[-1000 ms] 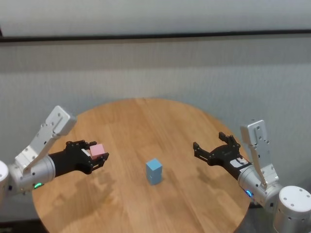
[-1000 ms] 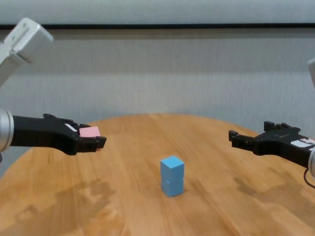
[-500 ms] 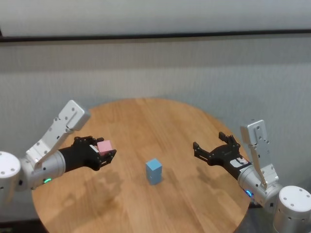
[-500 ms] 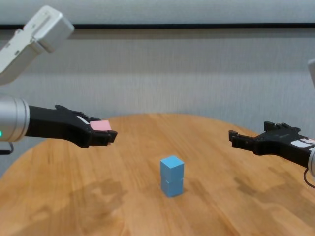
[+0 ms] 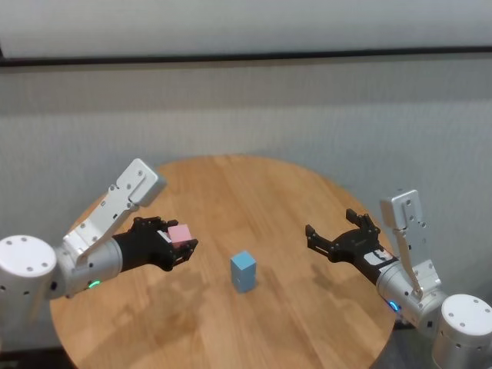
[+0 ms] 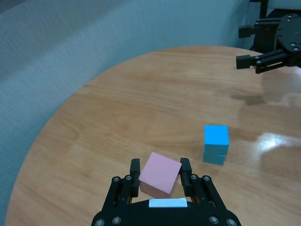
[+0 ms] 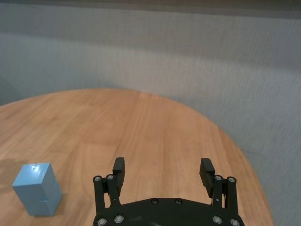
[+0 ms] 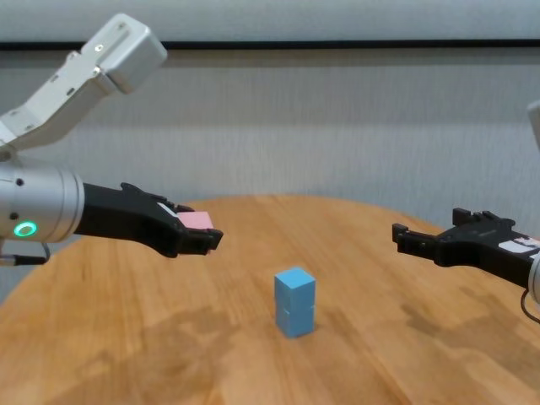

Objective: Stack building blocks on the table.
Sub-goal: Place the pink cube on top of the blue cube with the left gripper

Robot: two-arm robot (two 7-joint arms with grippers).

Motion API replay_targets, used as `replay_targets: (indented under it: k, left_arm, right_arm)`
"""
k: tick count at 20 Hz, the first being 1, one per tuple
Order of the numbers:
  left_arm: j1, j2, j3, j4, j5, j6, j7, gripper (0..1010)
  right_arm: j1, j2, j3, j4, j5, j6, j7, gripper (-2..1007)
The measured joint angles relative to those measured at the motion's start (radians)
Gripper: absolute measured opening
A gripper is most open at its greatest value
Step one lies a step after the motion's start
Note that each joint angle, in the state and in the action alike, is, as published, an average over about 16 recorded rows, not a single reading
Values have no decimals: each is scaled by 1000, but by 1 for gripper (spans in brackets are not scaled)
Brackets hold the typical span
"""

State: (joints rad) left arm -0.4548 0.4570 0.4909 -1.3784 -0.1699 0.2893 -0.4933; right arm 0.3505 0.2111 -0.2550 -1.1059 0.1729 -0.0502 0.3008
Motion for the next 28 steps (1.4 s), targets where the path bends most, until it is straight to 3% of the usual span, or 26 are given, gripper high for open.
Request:
replay_targets:
  k: [8,19,28]
  left_arm:
    - [-6,-29,3,5,7,11,0,528]
    - [4,-59,-12,8,-42,-16,-9,528]
    - [1,-78,10,-6,-63,-16,-8,528]
  right_arm:
    - [0,0,0,0,0,0,0,1005]
    - [0,0,0,0,0,0,0,1005]
    - [0,0,0,0,0,0,0,1005]
